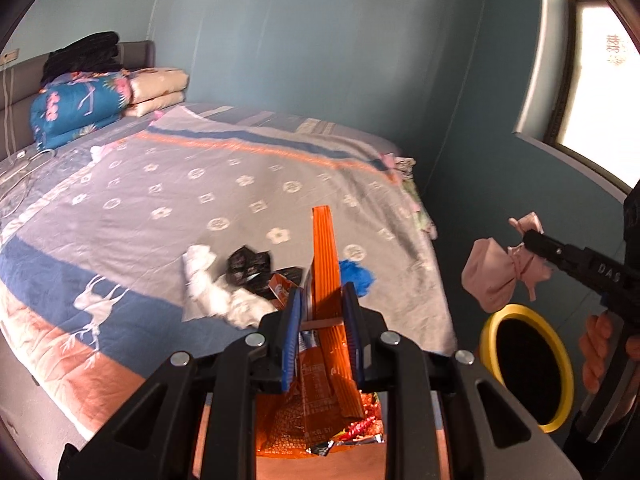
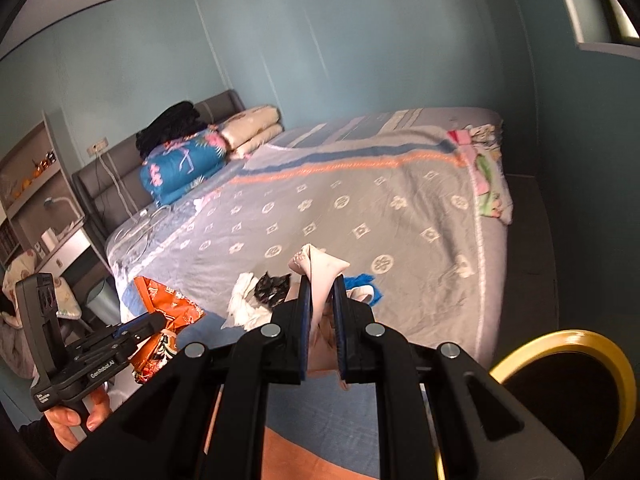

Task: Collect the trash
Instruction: 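Carry the orange wrapper and pink cloth to the bin and open both tools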

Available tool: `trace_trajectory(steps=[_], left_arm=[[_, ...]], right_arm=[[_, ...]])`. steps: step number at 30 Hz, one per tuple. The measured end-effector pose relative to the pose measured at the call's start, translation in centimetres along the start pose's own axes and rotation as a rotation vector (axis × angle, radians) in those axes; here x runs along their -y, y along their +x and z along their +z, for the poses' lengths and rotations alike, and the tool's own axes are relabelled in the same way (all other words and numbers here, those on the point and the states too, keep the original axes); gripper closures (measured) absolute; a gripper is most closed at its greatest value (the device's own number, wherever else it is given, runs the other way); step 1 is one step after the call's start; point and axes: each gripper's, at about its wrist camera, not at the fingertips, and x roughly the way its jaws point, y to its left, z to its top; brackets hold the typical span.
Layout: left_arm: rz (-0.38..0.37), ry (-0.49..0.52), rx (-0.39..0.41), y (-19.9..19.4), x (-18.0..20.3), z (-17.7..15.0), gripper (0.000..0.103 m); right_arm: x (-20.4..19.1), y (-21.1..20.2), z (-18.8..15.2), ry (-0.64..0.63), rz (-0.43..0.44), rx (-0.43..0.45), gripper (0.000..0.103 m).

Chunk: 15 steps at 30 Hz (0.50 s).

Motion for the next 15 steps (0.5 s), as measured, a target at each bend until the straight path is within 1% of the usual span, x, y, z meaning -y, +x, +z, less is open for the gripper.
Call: trace_trajectory(steps=[3, 7, 12, 15], left_arm=[[-0.021, 0.028, 0.005, 0.0, 2.0, 0.6, 0.083], [-0.068, 0.083, 0.001, 0.4, 5.6, 1.5, 0.083], [-0.116, 0.151, -0.004, 1.1, 9.7, 1.9, 0.083], [-0.160, 0.190, -0.013, 1.7, 12.5, 2.0, 0.083]], right_arm=[[1.6, -1.7, 0.2, 0.024, -0.018, 0.025, 0.093], [3.8, -4.1, 0.3, 0.057, -0.049, 0.058, 0.092], [6.4, -6.4, 0.0, 0.084, -0.091, 0.083, 0.092], [8.1, -8.1, -0.4, 0.105, -0.124, 0.100, 0.092]])
